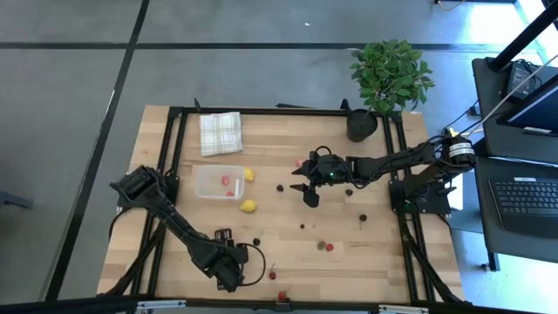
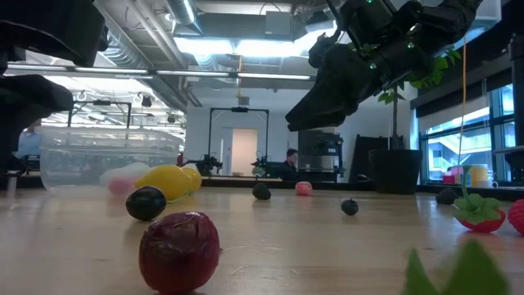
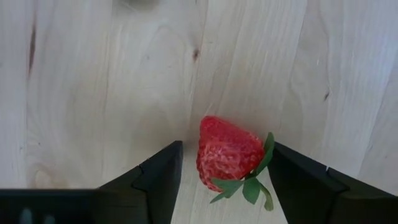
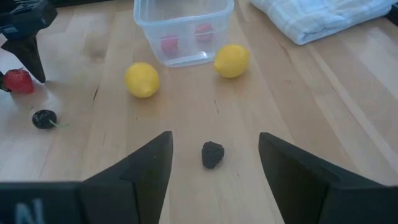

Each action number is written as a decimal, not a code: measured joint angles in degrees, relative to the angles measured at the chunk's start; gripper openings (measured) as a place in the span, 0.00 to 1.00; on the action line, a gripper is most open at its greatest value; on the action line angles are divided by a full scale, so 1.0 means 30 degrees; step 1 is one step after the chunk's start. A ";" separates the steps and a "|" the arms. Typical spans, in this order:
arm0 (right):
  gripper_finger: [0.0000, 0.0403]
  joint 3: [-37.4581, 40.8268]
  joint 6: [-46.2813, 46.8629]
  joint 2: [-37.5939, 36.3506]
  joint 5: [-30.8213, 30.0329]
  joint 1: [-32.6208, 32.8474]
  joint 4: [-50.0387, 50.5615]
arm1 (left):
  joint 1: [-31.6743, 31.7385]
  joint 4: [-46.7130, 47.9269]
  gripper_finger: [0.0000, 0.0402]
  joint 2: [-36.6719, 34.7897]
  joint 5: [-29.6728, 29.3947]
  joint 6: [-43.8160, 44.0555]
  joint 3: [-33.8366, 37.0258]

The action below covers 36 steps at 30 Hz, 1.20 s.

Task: Pick and placing Produce into tupperware
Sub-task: Put the middle left red strawberry into the transparent bin

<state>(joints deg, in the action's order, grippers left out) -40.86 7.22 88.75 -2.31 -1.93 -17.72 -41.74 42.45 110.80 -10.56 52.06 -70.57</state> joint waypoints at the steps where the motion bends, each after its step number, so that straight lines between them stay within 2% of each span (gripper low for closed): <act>1: 0.60 0.0000 0.0000 0.0000 0.0000 0.0000 0.0000 | 0.0001 -0.0020 0.53 0.0000 0.0034 0.0021 0.0000; 13: 0.60 0.0000 -0.0049 0.0000 0.0000 0.0000 0.0000 | 0.0148 0.0082 0.30 0.0007 0.0132 -0.0024 0.0000; 21: 0.60 0.0000 -0.0062 0.0000 0.0000 0.0000 0.0000 | 0.0558 0.0477 0.36 -0.0022 0.0711 0.0063 -0.0007; 25: 0.60 0.0000 -0.0154 0.0000 0.0000 -0.0004 0.0000 | 0.0911 0.1673 0.34 -0.0432 0.0865 0.0079 0.0051; 31: 0.60 0.0000 -0.0523 0.0000 0.0000 -0.0007 0.0000 | 0.1564 0.3420 0.30 -0.1464 0.0594 0.0042 0.0039; 36: 0.60 0.0000 -0.0490 0.0000 0.0000 -0.0005 0.0000 | 0.2238 0.4952 0.35 -0.2730 -0.0123 0.0045 0.0036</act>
<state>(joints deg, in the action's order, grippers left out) -40.86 5.75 88.75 -2.31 -1.95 -17.72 -35.02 57.31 102.62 -10.93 52.19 -70.46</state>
